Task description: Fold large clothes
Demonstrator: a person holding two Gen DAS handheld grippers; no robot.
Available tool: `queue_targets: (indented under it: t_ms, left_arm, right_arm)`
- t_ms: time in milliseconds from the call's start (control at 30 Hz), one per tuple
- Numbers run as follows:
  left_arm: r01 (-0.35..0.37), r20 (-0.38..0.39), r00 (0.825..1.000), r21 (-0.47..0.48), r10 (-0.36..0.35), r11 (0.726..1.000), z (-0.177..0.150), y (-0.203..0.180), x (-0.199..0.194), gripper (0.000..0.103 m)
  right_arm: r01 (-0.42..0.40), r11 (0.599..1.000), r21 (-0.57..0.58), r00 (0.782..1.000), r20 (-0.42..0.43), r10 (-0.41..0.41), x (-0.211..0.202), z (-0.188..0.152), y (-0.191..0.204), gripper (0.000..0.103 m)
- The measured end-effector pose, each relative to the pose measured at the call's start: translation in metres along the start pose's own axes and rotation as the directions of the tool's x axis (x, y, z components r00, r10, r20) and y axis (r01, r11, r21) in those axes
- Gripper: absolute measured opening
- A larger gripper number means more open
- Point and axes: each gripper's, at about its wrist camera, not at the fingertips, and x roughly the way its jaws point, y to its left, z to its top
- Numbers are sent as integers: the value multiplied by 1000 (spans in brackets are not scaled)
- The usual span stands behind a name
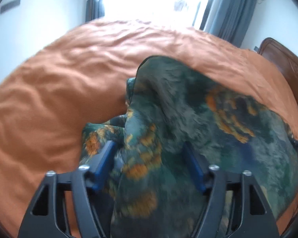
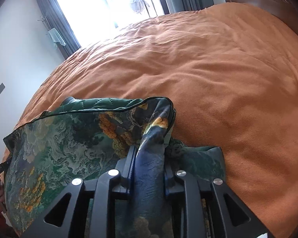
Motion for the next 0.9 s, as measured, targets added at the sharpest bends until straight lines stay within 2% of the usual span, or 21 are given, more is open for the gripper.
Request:
queue_targets:
  t_ms: [33, 67, 200, 300, 400, 500, 533, 600, 667, 733, 800, 900]
  left_arm:
    - [9, 19, 1000, 26, -10, 1000, -2, -5, -13, 77]
    - [29, 37, 999, 56, -31, 998, -4, -12, -28, 78]
    - [73, 75, 994, 136, -84, 988, -4, -42, -58, 87]
    - [91, 84, 991, 152, -104, 984, 4, -59, -52, 89]
    - [31, 67, 997, 134, -40, 990, 10, -58, -21, 92]
    - [-87, -18, 996, 58, 88, 995, 7, -25, 19, 87]
    - [-103, -40, 994, 31, 104, 994, 5, -13, 24, 87]
    - [-68, -39, 997, -26, 67, 997, 2, 0, 16, 84]
    - [-75, -12, 997, -7, 74, 997, 1, -6, -1, 84]
    - [-32, 22, 999, 51, 31, 998, 0, -29, -23, 85]
    - [33, 56, 998, 110, -40, 993, 0, -59, -41, 89]
    - [135, 46, 988, 223, -149, 965, 8, -116, -49, 92]
  right_arm:
    - [9, 1000, 4, 1000, 6, -9, -9, 2, 0, 45]
    - [17, 1000, 5, 1000, 24, -17, -18, 5, 1, 50]
    - [48, 997, -58, 988, 149, -39, -73, 6, 9, 52]
    - [-14, 992, -125, 987, 159, 34, -96, -1, 29, 56]
    - [-99, 975, -199, 990, 76, 116, -93, -21, 55, 58]
    - [-57, 962, -268, 998, 14, 64, -75, -48, 66, 58]
    - [-31, 960, -279, 999, 0, 32, -68, -56, 64, 58]
    - [-18, 963, -270, 1000, 1, 19, -68, -68, 53, 58]
    - [27, 966, -257, 999, 28, -21, -79, -74, 47, 58]
    - [41, 970, -240, 998, 51, -30, -93, -78, 46, 58]
    - [16, 974, -227, 997, 83, 3, -108, -84, 50, 58]
    - [-18, 975, -221, 992, 117, 45, -120, -93, 58, 58]
